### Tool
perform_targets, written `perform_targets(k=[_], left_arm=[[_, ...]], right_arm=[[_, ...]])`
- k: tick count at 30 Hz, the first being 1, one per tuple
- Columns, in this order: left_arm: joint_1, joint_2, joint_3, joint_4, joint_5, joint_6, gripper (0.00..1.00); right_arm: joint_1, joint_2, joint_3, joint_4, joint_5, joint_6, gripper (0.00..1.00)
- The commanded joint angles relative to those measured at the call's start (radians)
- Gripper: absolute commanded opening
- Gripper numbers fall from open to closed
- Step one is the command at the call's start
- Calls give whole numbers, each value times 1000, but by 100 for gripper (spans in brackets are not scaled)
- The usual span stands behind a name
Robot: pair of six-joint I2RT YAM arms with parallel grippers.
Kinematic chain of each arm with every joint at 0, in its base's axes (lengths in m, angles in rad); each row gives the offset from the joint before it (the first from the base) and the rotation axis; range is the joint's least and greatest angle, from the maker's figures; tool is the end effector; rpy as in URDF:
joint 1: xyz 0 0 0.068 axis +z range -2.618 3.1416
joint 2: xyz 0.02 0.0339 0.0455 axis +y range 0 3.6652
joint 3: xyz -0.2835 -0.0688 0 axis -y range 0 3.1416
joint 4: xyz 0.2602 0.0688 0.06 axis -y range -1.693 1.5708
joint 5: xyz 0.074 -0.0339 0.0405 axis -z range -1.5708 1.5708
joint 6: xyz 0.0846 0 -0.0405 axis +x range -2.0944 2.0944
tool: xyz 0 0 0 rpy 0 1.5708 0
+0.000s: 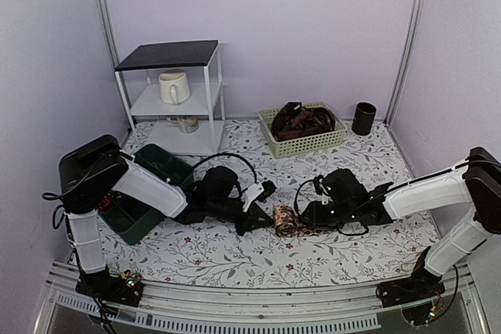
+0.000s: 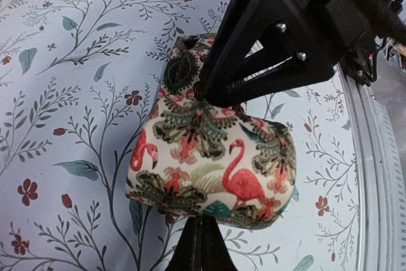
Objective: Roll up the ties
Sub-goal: Roll the tie at the center of the board.
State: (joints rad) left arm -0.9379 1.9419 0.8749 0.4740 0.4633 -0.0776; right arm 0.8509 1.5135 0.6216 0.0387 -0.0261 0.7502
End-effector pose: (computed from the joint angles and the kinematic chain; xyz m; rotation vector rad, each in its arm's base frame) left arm 0.2210 -0.3651 0.0951 1.2108 1.9529 -1.0596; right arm 0.2081 0.2406 0.1122 -0.1418 2.5642 0.7146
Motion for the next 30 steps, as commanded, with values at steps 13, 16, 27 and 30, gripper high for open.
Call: perform_targets(k=[13,16,27,30], left_arm=[[-24,48,61,-41,11,9,0],[-26,39,67,-44,17,7,0],[-31,34,81,-25,54,-18,0],[-34,35,77,-25,53,-25,0]], right_arm=[[2,-9,-26,116,-122,66,12],[19,22,-21,164,-140,70,12],[28,79,-53,253,-106,90,10],[25,61,-85,300,-81,82,10]])
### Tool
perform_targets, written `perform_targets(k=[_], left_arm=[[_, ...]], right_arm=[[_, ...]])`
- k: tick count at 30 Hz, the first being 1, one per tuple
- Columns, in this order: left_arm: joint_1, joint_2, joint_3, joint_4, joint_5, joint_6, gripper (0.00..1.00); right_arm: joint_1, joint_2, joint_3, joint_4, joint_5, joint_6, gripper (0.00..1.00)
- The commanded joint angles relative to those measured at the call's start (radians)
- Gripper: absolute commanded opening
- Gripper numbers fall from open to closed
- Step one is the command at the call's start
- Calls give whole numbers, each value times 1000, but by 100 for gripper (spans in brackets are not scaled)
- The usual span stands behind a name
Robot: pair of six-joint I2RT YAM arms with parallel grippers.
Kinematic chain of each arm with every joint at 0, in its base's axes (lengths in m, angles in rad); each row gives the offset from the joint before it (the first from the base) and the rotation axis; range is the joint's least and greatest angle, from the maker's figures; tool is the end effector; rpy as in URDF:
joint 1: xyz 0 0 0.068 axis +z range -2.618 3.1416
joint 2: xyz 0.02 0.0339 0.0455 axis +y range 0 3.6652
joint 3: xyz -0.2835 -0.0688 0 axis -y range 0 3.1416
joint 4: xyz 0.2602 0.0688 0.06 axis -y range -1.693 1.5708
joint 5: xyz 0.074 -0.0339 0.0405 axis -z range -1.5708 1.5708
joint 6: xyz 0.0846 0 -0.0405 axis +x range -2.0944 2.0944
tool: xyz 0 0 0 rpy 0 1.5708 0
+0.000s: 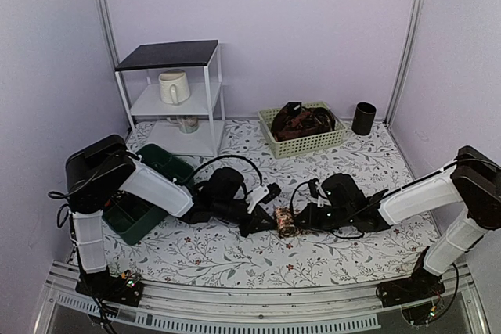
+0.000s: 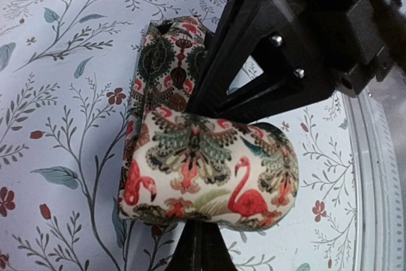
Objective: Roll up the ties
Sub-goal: Roll the tie at the center of the board.
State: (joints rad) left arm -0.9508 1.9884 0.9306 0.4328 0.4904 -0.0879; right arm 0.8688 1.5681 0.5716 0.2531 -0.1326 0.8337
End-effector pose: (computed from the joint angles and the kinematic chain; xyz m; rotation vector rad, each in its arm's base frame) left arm 0.2206 -0.3776 0.0884 1.2399 1.9831 -1.0931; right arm 0.2027 0.2570 0.1043 -0.1181 2.5269 0.9456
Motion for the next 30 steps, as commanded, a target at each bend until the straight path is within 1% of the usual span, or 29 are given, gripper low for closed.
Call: perform_targets(k=[1,3,4,5,11,17,18,22,27,30], left_arm=[[-21,-12,19,17,25,-16,0],[-22,-11,18,18,17,-15,0],[-22,-49,18,18,11,-14,0],[-21,-53,19,18,7,-11,0],[-17,-55,53,-1,13,-9,0],[-16,-31,87,-27,21,-5,0],[-16,3,90,-26,25,-7,0],[-16,22,102,-32,28,-10,0],[-16,23,110,-53,25,-3,0],[-16,28,119,-65,23,-1,0]], right_arm=[[3,1,-40,90,28,-4,10],[0,-13,-50,101,33,-7,10],[-1,-21,-54,104,32,-8,11],[-3,-21,-53,104,30,-8,10],[-12,14,-41,107,-7,3,11],[-47,8,-46,106,-10,-6,11],[-51,12,-42,106,-14,-10,11],[-54,24,-38,103,-10,-15,11],[-64,-29,-49,63,38,-32,12],[-78,-51,-50,43,40,-45,14]])
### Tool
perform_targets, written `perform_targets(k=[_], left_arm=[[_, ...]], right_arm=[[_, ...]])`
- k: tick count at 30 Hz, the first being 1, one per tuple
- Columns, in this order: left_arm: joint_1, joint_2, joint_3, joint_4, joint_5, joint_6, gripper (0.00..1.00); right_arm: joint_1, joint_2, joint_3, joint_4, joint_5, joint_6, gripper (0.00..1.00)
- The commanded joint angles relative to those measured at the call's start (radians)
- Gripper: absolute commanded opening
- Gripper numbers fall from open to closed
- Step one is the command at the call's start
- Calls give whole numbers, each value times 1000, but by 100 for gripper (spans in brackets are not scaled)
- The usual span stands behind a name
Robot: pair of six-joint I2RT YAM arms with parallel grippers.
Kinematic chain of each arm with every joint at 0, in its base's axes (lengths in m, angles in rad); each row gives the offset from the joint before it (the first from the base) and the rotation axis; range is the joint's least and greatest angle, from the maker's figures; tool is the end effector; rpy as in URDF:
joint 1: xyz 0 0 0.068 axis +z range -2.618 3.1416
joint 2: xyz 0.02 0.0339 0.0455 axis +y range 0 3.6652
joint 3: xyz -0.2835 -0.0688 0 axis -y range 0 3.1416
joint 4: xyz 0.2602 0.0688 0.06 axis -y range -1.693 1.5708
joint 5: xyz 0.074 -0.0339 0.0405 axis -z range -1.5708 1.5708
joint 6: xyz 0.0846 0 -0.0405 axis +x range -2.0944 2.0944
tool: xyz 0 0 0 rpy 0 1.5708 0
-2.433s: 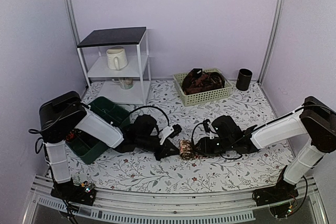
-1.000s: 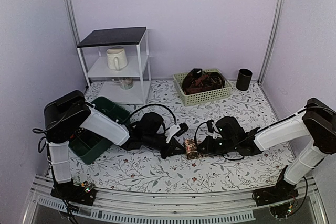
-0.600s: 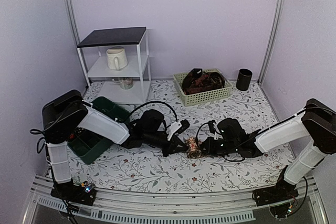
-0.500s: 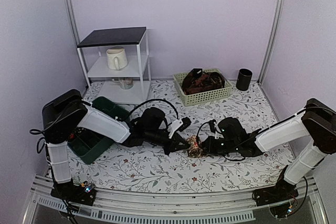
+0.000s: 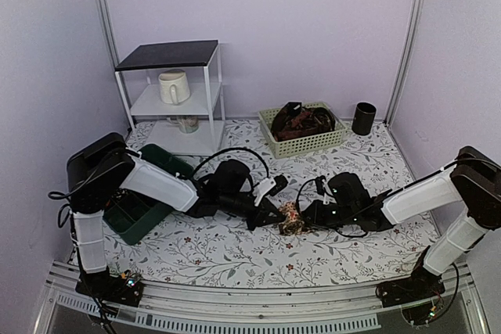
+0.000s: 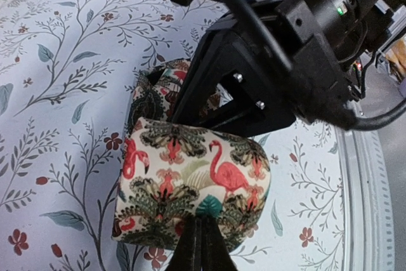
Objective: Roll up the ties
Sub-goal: Roll the tie at the center of the board.
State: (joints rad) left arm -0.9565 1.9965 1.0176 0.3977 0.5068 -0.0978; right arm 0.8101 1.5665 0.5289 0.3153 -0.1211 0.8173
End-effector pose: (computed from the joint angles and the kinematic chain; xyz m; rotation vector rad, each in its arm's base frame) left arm 0.2291 -0.3961 0.1080 1.2372 1.9380 -1.1277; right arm 0.2141 0.2397 0.0990 -0.0591 2.4871 0.9200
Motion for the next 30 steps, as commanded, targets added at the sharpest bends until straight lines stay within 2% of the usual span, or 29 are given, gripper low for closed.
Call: perform_targets(k=[1,16,19,24,30], left_arm=[[-10,21,35,-33,7,10,0],[-10,53,100,-89,-3,26,0],[-11,59,109,-93,-5,26,0],[-12,65,119,-91,-7,24,0],[-15,71,124,-88,-11,21,0]], right_arm=[[-20,-55,-11,-26,33,-32,15],[-35,-219,-37,-124,67,-11,38],[-37,-219,-27,-111,32,-18,43],[-37,-188,14,-102,-18,-19,58],[-35,-102,53,-102,-40,-19,62]])
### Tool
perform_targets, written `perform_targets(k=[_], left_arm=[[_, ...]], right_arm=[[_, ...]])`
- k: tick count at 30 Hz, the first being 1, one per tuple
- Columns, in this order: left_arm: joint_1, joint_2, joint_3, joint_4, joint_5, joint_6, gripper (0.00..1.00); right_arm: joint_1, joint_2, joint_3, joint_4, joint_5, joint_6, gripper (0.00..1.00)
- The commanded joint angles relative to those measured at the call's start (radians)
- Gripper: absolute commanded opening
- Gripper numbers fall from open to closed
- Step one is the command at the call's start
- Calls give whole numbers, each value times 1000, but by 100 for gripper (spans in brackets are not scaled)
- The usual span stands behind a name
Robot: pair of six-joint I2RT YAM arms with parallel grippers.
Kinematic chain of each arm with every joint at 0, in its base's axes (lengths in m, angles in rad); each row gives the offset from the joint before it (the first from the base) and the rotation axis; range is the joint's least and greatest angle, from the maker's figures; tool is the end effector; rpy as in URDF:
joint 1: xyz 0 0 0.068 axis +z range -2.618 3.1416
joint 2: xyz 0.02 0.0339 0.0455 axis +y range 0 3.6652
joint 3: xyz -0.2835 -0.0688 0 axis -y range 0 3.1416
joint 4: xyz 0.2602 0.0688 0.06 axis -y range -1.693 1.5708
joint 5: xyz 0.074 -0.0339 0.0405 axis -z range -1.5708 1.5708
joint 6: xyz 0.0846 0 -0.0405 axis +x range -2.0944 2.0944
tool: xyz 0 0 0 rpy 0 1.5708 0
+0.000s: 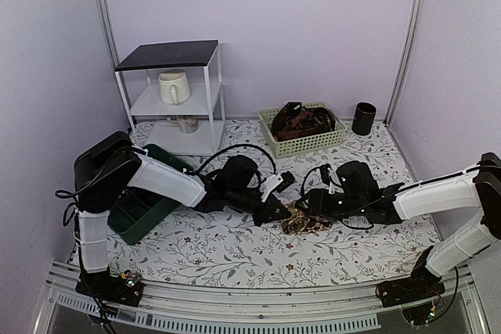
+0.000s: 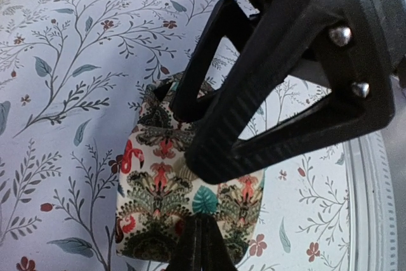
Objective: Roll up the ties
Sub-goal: Roll the tie at the center of the board.
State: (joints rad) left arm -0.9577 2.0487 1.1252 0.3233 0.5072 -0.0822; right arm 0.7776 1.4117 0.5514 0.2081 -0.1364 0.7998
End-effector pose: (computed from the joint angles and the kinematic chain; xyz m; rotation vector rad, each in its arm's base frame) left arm 0.2410 -0.4140 0.1103 1.2564 1.9447 -1.1170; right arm 0.2169 0.2297 0.1395 -0.0547 2.4127 0.9624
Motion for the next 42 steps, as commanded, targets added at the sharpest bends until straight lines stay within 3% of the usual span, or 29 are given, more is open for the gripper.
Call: perform_targets(k=[1,3,10,16,27,42], left_arm=[[-15,19,15,-13,-12,5,0],[-15,17,15,-12,-16,4,0],[-15,-48,-31,10,-76,-11,7],[-7,-72,-91,42,-110,-24,10],[-1,-14,-96,105,-87,-45,10],[-10,96,-13,171,19,-89,6]], right_arm=[[-3,67,34,4,-26,-3,61],[-3,99,45,-1,-46,-15,60],[-14,85,3,-63,16,-63,38],[-36,64,-39,-65,34,-46,37],[-79,-34,-112,-70,39,-24,46],[-90,-41,-147,-38,23,-20,26]])
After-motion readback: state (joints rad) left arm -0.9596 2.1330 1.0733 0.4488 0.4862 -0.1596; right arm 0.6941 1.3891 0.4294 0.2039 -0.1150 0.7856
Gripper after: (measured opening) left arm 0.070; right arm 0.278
